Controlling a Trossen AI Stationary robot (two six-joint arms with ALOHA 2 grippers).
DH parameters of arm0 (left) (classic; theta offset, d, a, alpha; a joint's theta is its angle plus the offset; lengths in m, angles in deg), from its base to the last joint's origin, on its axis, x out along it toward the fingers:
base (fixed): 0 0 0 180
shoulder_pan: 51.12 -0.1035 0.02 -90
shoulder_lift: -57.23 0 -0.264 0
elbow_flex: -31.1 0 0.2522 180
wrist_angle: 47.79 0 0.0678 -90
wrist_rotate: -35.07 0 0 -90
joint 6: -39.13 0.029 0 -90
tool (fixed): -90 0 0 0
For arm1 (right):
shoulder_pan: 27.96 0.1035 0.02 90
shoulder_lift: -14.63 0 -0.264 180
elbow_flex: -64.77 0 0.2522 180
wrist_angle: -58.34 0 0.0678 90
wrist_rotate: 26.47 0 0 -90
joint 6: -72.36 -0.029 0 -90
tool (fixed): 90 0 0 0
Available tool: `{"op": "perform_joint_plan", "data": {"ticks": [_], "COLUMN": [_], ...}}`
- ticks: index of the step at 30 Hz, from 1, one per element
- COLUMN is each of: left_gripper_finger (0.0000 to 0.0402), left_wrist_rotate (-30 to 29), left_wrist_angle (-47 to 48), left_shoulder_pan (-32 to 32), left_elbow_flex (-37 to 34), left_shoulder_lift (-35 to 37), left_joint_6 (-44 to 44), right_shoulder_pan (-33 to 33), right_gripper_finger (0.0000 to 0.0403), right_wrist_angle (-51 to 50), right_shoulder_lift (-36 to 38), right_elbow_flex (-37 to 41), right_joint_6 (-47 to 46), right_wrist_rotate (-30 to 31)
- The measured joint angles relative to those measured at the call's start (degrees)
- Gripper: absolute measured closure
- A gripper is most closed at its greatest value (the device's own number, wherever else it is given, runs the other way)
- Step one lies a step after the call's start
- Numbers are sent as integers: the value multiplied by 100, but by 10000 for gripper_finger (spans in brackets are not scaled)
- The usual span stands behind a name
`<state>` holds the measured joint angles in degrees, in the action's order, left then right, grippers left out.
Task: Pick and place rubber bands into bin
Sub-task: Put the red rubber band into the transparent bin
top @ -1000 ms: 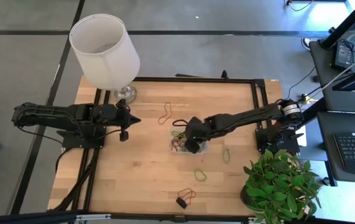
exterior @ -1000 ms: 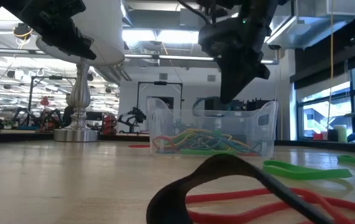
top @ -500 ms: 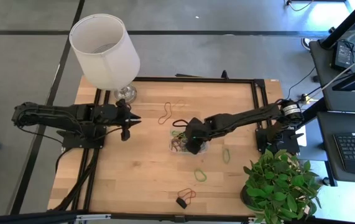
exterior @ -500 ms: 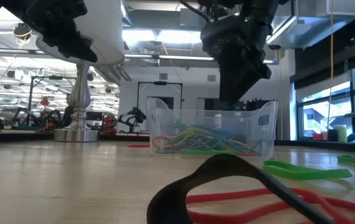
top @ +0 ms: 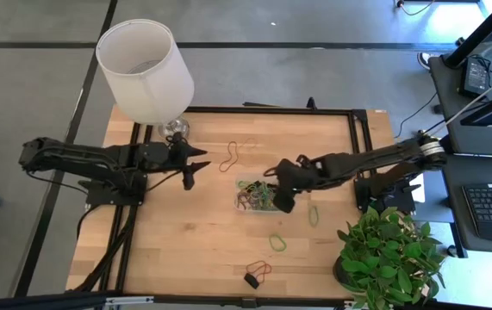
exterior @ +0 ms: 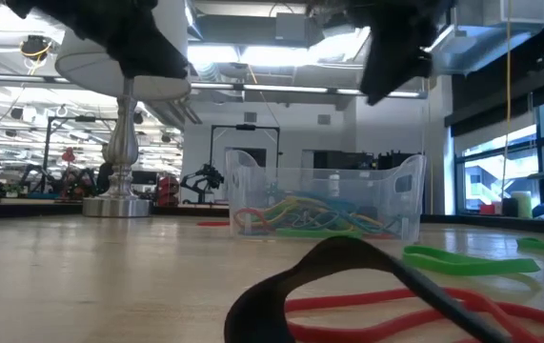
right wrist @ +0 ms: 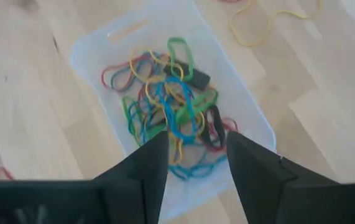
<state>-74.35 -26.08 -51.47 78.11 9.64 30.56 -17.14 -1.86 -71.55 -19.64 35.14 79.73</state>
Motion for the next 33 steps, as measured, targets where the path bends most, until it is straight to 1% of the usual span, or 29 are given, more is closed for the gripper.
{"op": "perform_joint_plan", "data": {"ticks": [2,5,9,12,14,16,18,20,26,33], "left_gripper_finger": [234,237,237,237,235,231,226,222,217,227], "left_wrist_rotate": [-176,-404,-419,-76,373,757,999,1113,1499,1433], "left_wrist_angle": [188,544,1216,1980,2344,2399,2465,2443,2444,2268], "left_shoulder_pan": [34,4,-339,-882,-1258,-1546,-1760,-1885,-1973,-1717], "left_elbow_flex": [204,693,1516,2149,2444,2664,2804,2898,2951,2974], "left_shoulder_lift": [-318,-959,-1959,-2735,-3218,-3690,-4102,-4492,-5335,-5937], "left_joint_6": [-14,-61,-248,-429,-485,-561,-564,-537,-329,-227], "right_shoulder_pan": [97,217,322,344,344,342,342,342,342,342], "right_gripper_finger": [238,238,238,238,238,238,238,238,238,238], "right_wrist_angle": [32,115,288,601,949,1269,1563,1738,1851,1841], "right_shoulder_lift": [314,844,1584,2115,2431,2689,2900,3054,3185,3185], "right_elbow_flex": [312,900,1722,2336,2708,3003,3248,3402,3540,3540], "right_joint_6": [-105,-384,-936,-1229,-1374,-1479,-1538,-1645,-1667,-1629], "right_wrist_rotate": [48,60,83,82,83,88,87,83,69,69]}}
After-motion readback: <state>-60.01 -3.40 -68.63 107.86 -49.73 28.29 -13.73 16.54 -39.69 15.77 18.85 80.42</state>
